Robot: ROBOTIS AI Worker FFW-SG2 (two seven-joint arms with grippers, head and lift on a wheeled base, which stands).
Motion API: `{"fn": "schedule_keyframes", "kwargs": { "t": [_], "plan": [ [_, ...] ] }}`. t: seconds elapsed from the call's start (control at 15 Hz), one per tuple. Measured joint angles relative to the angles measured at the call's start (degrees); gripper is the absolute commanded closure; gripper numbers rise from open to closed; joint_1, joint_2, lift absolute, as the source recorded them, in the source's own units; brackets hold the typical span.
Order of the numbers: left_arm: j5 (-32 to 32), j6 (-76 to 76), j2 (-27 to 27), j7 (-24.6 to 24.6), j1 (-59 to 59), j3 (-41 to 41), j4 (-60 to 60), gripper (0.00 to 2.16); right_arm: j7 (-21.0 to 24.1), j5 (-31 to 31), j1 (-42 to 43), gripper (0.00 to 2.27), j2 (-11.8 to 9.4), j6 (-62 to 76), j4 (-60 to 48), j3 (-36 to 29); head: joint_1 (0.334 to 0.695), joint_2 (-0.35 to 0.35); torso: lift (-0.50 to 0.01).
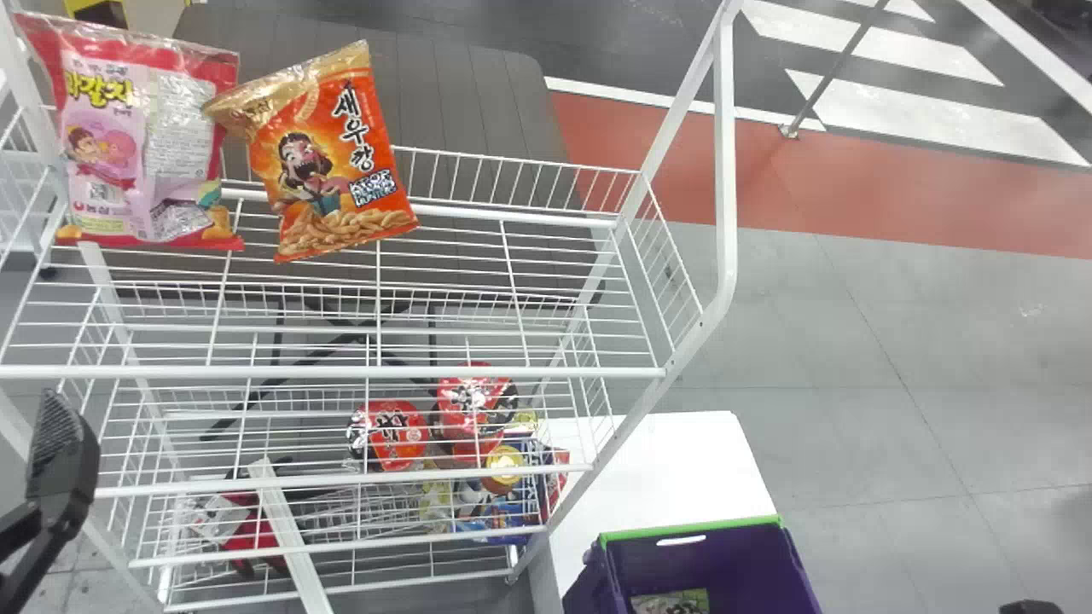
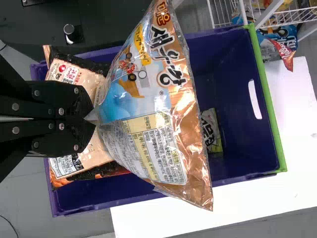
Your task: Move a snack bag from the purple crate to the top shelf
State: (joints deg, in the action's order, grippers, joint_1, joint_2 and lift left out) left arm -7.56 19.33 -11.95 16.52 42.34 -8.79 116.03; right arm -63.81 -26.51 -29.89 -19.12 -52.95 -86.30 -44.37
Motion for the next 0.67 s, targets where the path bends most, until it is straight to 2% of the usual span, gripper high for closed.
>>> {"fn": "schedule_keyframes", "kwargs": {
  "t": [0.07, 0.27, 0.33, 0.67],
  "plan": [
    [0.0, -0.1, 0.0, 0.0, -0.1, 0.0, -0.1, 0.09, -0.5, 0.0, 0.0, 1.59, 0.2, 0.1, -0.6, -0.3, 0.695, -0.35, 0.002],
    [0.0, -0.2, 0.1, 0.0, -0.3, -0.2, -0.3, 0.09, -7.0, 1.3, -0.2, 1.6, 1.9, 0.6, -5.6, -3.5, 0.695, -0.35, 0.002],
    [0.1, -0.3, 0.0, 0.0, -0.3, -0.3, -0.3, 0.09, -7.8, 1.8, -0.4, 1.6, 2.7, -0.6, -8.5, -4.6, 0.695, -0.35, 0.002],
    [0.3, -0.7, 0.0, -0.2, -0.5, -0.9, -0.5, 0.09, -11.8, 5.3, -0.8, 1.6, 8.1, -6.8, -25.3, -9.3, 0.695, -0.35, 0.002]
  ]
}}
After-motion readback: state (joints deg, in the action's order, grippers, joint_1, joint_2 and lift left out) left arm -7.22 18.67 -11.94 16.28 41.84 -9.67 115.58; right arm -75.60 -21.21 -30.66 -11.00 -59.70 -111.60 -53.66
